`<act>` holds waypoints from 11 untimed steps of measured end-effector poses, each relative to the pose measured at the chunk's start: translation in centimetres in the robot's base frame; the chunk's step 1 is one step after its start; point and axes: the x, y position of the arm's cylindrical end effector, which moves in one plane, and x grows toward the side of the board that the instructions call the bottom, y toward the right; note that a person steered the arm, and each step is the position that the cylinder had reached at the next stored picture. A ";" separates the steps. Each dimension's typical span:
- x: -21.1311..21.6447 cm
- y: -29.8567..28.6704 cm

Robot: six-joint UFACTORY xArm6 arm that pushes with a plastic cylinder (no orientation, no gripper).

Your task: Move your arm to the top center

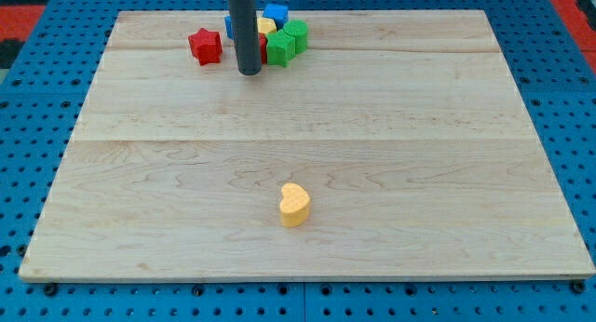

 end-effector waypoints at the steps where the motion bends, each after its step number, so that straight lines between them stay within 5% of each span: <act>1: 1.0 0.6; 6: 5.3 0.0; 7: 5.1 6.3; 8: -0.1 13.9; 9: -7.3 15.0; 10: -12.8 11.2; 11: -12.8 9.6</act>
